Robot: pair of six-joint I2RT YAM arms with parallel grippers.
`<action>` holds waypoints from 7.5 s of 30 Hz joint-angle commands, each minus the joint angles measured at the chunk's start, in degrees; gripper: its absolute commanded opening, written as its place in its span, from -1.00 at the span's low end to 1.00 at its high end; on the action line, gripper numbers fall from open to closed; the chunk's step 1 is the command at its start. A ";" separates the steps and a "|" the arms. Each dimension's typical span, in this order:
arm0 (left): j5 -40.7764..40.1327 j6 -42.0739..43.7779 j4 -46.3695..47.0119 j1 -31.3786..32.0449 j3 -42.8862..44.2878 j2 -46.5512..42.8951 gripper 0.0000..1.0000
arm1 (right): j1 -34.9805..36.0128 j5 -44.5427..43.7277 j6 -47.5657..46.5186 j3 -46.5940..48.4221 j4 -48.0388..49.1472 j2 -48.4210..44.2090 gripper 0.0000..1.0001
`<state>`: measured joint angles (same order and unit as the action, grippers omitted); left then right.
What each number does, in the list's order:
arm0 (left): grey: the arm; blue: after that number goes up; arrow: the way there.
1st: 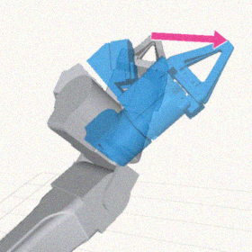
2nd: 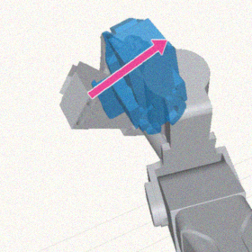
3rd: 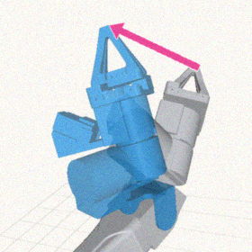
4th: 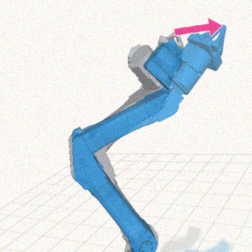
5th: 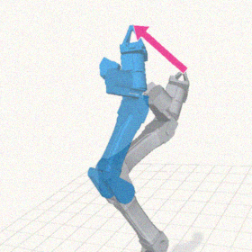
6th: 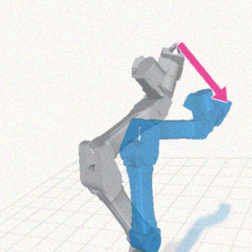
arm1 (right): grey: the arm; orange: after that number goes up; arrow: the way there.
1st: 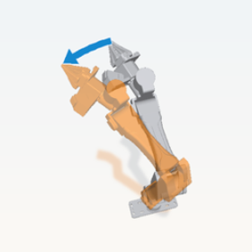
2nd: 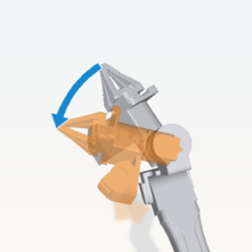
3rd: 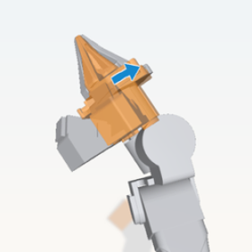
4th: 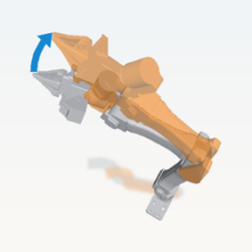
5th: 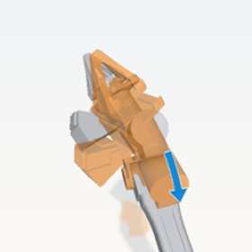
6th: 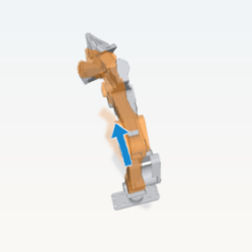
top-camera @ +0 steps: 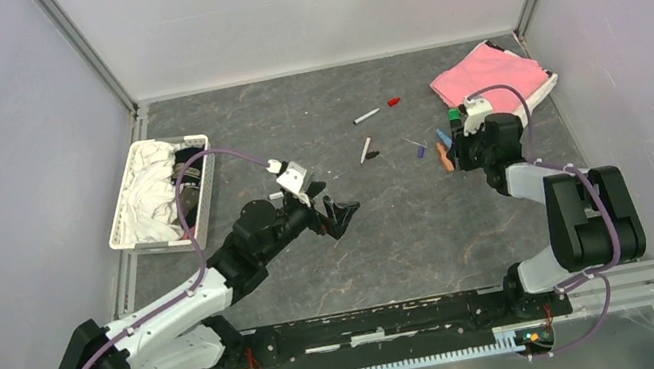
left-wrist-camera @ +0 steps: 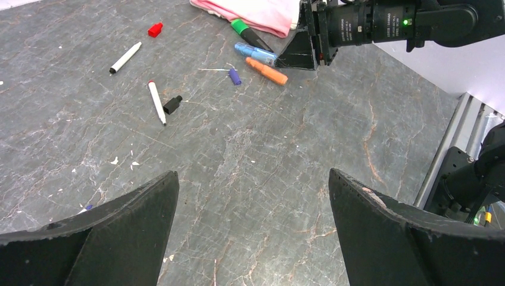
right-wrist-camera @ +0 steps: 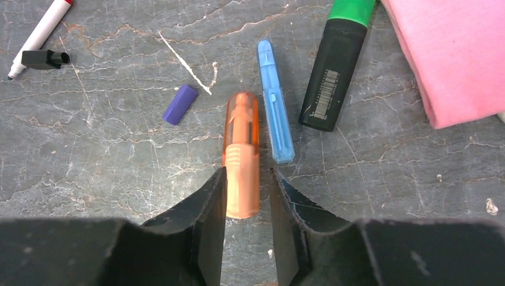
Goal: Insert the pens into the pen caps
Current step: Place the pen at the center of the board, then move the pen to the center of the board, then move the pen cap to the center of the board.
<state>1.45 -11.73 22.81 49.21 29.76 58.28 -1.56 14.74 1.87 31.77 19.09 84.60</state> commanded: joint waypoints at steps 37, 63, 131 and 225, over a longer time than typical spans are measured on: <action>2.88 20.87 -48.62 -16.53 39.95 19.21 1.00 | -1.75 48.31 -20.44 16.06 -17.66 -21.48 0.31; 7.13 39.71 -64.15 -25.12 52.12 50.05 0.38 | -1.69 55.00 -30.05 9.87 -25.00 -16.80 0.39; -7.85 1.25 -40.28 5.28 31.55 34.81 0.19 | 6.80 2.98 0.87 12.76 -16.98 -7.15 0.08; 0.69 3.98 -3.47 5.17 -4.70 -1.82 0.43 | 19.33 25.43 -92.16 28.17 -63.78 11.21 -0.99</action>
<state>1.89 -8.84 18.76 54.13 25.58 56.71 15.86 39.03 -67.48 58.28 -32.62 97.54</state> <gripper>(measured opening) 0.714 0.125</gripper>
